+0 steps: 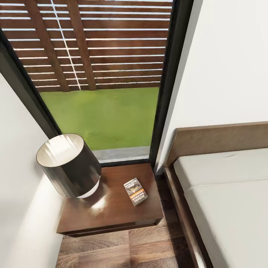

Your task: In the bedroom, move the book from the bed onto either nightstand, and place the two sandals side by side next to the bed.

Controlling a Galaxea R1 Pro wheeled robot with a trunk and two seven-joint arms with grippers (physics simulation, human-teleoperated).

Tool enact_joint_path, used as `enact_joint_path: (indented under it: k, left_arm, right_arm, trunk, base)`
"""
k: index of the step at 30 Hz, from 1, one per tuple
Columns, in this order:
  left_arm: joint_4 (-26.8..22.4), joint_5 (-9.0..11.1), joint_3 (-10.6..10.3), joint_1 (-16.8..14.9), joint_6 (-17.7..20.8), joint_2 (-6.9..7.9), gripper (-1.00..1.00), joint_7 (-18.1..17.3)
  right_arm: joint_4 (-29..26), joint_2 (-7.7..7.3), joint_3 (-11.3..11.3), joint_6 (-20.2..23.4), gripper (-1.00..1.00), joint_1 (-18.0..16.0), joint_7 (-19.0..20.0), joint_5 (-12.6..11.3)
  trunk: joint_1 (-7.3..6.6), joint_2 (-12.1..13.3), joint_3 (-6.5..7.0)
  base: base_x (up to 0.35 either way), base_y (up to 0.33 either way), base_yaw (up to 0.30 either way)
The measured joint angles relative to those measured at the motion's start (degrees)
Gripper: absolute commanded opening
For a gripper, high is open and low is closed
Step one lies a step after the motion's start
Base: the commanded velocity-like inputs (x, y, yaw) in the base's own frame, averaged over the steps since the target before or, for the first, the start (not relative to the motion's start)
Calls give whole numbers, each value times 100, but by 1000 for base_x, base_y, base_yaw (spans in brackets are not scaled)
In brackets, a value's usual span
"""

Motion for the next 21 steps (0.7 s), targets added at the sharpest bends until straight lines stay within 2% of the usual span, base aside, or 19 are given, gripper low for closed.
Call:
enact_joint_path:
  k: [14, 21]
  left_arm:
    - [199, 6, 0, 0, -29, 8, 100, -63]
    - [319, 18, 0, -1, -55, 10, 100, -68]
  right_arm:
    - [633, -17, -43, -369, 100, 7, -335, -32]
    - [893, -22, -256, -484, 100, 7, -375, -20]
  trunk:
    - [0, 0, 0]
    - [0, 0, 0]
  base:
    - [0, 0, 0]
    - [0, 0, 0]
